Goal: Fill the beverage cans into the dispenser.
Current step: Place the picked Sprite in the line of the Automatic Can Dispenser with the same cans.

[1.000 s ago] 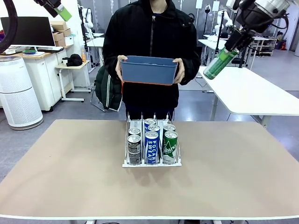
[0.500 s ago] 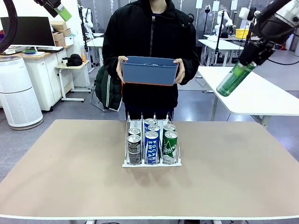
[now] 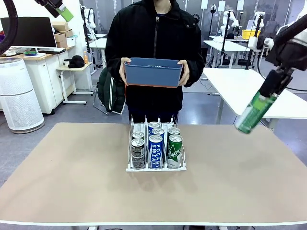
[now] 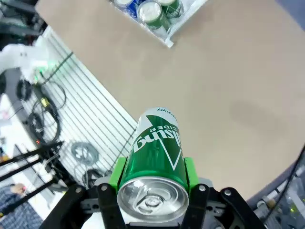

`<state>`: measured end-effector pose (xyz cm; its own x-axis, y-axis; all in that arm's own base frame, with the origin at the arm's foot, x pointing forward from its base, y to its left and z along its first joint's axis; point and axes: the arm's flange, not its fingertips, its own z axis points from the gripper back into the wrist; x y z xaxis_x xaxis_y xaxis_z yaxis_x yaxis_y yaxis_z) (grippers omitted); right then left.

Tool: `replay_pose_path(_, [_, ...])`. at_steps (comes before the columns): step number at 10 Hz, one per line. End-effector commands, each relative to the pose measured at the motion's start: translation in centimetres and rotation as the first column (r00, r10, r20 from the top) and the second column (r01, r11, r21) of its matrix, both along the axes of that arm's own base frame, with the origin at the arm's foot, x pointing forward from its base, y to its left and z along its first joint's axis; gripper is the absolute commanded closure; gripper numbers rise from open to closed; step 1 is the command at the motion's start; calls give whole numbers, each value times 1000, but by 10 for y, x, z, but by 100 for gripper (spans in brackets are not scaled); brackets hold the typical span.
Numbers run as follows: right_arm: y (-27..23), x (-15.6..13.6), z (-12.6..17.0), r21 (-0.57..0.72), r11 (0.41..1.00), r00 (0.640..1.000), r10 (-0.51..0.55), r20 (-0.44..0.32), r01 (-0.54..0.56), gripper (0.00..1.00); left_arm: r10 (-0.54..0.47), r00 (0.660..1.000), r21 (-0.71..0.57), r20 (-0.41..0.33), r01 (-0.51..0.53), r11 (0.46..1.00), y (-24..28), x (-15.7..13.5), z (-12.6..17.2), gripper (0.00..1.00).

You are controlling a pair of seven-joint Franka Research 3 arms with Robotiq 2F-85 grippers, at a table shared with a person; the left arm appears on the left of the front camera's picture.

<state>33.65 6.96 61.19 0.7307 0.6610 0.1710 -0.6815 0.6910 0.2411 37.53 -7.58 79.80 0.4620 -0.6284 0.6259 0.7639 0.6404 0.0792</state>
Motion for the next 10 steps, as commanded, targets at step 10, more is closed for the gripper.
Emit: replay_pose_path(10, [36, 14, -48, -157, 980, 992, 125, 7, -123, 42, 7, 1000, -5, -5, -7, 1000, 0, -1, 0, 0])
